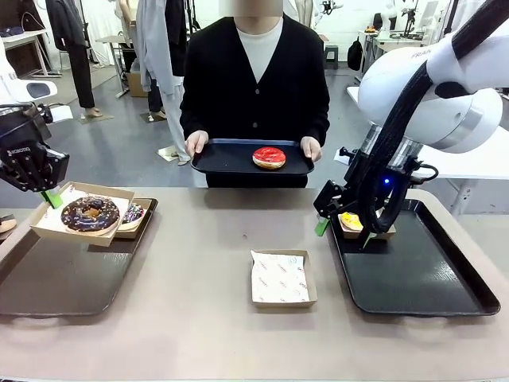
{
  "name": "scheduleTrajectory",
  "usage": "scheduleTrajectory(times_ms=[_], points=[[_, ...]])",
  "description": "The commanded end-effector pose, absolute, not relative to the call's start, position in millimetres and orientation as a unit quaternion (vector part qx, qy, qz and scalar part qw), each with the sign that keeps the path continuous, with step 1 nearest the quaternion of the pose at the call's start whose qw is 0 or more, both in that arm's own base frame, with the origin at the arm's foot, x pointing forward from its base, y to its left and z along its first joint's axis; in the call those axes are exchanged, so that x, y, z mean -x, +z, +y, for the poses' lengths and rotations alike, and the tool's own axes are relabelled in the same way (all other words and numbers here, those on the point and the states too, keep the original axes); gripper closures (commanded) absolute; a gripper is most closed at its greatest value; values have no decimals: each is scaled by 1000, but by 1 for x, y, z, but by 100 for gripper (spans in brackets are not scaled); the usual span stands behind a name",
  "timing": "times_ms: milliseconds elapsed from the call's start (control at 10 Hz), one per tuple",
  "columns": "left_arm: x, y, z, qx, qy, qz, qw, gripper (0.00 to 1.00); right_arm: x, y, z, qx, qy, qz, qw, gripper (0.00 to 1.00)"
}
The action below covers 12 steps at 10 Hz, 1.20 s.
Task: Individually package the donuts and arrange them on the tray.
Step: Place the picked Paper togo box on the Handle tray while simultaneously picking up another Paper togo box from the table with the other hand.
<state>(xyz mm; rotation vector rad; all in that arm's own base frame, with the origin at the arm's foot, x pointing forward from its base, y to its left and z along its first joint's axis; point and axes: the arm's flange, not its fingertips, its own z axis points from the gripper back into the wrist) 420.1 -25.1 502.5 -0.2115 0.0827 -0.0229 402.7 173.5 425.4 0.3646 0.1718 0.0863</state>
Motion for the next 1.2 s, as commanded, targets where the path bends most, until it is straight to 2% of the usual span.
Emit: scheduleTrajectory(times_ms=[0, 800, 1100], points=[[-418, 509, -27, 113, -11, 37, 993, 99, -399, 426, 180, -180, 48, 83, 979, 0], [-420, 506, -26, 106, -12, 38, 994, 99, -400, 427, 179, -181, 50, 85, 978, 0], [-423, 483, -29, 58, 3, 28, 998, 99, -404, 425, 219, -101, 39, 44, 993, 0]])
